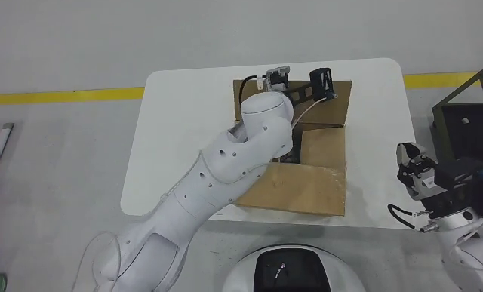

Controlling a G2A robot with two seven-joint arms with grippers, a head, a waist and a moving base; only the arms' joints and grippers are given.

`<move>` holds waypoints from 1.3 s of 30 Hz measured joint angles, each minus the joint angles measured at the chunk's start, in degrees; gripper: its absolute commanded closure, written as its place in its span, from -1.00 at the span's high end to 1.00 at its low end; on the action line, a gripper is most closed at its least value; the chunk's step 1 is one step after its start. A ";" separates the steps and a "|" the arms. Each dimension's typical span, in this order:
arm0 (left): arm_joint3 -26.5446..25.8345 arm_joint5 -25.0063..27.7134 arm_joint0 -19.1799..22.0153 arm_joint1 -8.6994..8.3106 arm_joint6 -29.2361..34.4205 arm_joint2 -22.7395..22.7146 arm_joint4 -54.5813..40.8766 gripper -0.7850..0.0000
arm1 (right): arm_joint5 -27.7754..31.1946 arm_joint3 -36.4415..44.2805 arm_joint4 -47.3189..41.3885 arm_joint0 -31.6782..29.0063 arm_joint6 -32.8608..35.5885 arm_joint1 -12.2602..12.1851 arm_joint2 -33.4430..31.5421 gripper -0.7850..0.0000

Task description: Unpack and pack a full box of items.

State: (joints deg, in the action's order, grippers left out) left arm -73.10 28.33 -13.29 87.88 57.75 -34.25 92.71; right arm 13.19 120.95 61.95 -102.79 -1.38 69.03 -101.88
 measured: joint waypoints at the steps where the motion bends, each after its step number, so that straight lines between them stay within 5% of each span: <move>1: 0.62 -0.12 0.19 0.26 -0.08 0.17 -0.08 1.00 | -0.04 -0.01 0.03 -0.09 -0.03 0.01 -0.02 -1.00; 14: 5.80 -1.81 0.62 2.41 -0.67 0.30 2.08 1.00 | -0.15 0.32 0.37 -0.37 -0.33 0.20 0.49 -1.00; 24: 4.72 -1.32 -1.38 2.98 -0.94 -1.18 2.72 1.00 | -0.03 0.29 -0.42 -0.33 0.22 0.32 0.61 -1.00; 31: -4.94 -2.38 -6.84 1.59 0.32 -6.58 1.71 1.00 | 2.45 0.51 -4.24 0.20 1.54 0.28 -0.06 -1.00; 39: -24.96 1.49 -20.11 -1.88 4.17 -15.75 3.37 1.00 | 11.17 -0.16 -13.43 1.92 8.02 -0.30 -1.72 -1.00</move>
State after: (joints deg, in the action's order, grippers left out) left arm -98.06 29.82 -33.39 86.00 61.92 -49.99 96.08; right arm 24.36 120.79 48.52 -100.87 6.65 68.73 -103.60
